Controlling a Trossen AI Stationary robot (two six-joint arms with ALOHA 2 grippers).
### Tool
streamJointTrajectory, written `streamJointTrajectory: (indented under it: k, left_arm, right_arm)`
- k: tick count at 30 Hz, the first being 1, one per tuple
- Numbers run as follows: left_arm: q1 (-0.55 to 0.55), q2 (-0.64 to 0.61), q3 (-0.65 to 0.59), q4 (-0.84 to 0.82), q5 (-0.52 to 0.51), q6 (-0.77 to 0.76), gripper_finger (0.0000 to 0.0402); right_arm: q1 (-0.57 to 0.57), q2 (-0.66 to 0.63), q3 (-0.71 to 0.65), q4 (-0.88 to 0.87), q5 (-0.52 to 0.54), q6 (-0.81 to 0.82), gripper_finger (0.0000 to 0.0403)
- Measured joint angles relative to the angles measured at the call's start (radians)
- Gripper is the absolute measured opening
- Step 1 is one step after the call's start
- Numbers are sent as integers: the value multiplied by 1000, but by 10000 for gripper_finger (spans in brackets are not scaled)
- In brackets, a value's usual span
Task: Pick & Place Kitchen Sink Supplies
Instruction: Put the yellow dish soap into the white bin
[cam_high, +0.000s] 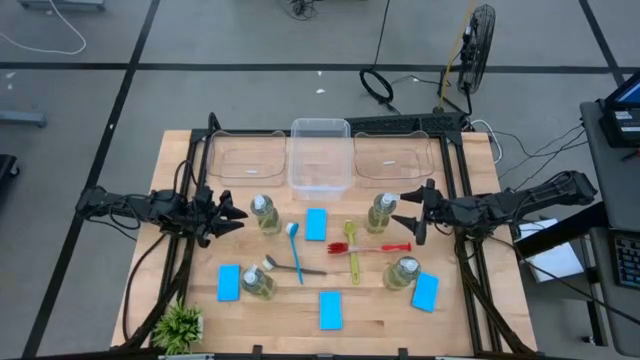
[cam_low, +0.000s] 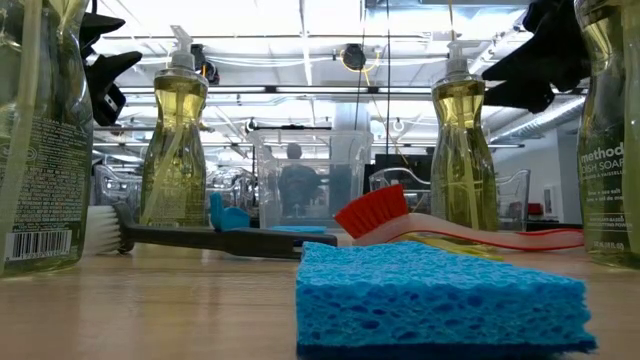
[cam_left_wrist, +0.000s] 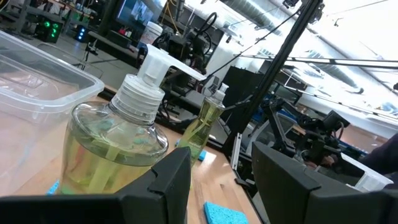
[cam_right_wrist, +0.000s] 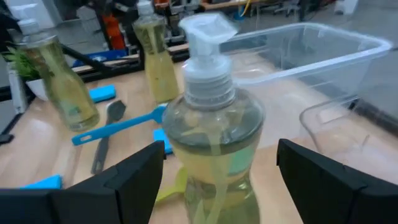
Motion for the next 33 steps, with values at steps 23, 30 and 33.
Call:
streamJointTrajectory:
  k: [23, 30, 33]
  left_arm:
    - [0, 0, 0, 0, 0, 0, 170]
    - [0, 0, 0, 0, 0, 0, 170]
    - [0, 0, 0, 0, 0, 0, 170]
  right_arm:
    - [-61, 107, 0, 281, 30, -115, 299]
    - [-136, 186, 0, 326, -63, -101, 299]
    - [-154, 212, 0, 376, -65, -100, 299]
